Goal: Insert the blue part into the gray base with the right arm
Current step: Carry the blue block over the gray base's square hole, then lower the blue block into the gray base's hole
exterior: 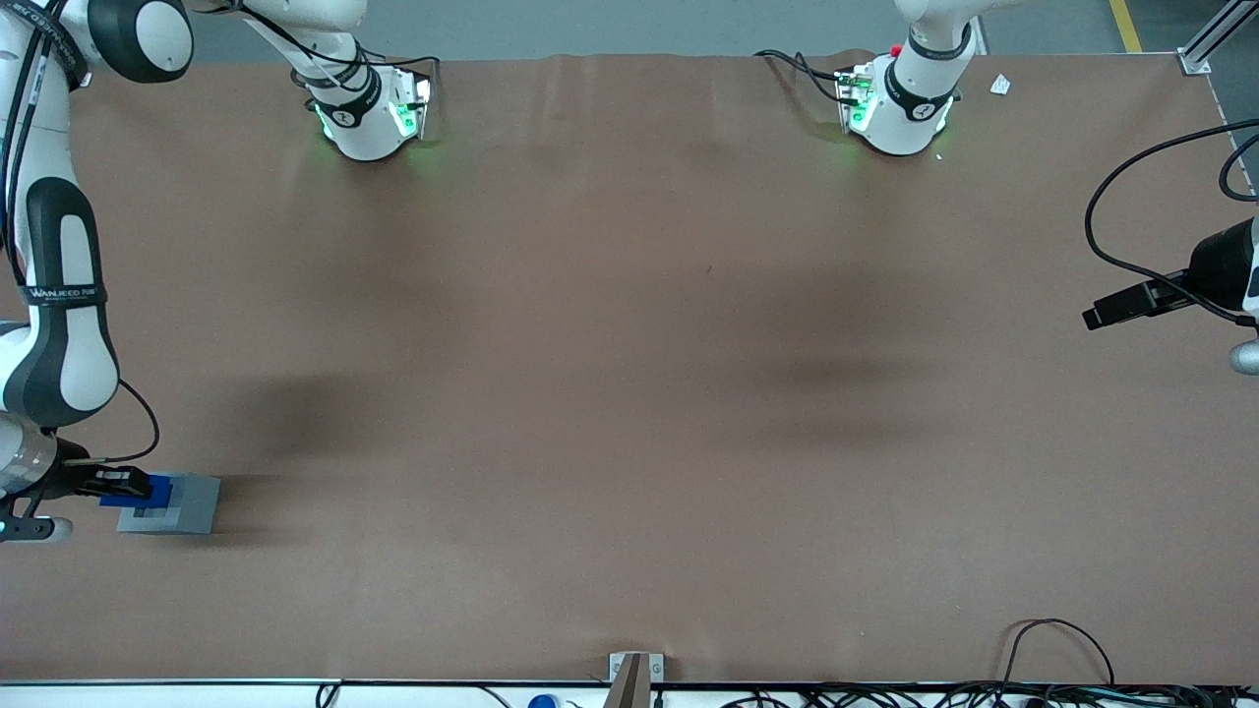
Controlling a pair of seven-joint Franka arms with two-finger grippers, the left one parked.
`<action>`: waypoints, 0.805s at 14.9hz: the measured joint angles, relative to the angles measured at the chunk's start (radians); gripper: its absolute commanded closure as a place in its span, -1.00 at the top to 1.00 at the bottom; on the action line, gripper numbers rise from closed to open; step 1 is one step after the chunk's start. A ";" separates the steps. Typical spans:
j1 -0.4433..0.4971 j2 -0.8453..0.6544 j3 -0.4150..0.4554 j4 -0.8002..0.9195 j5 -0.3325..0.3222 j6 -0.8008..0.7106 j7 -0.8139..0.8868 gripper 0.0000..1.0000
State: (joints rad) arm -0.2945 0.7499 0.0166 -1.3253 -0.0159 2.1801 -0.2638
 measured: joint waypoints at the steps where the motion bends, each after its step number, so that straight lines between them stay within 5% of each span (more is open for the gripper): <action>1: -0.003 0.004 0.000 0.002 0.011 0.003 0.000 -0.99; 12: -0.007 0.023 0.003 0.029 0.032 0.003 0.000 -0.99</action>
State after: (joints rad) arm -0.3016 0.7729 0.0193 -1.2959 0.0163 2.1833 -0.2638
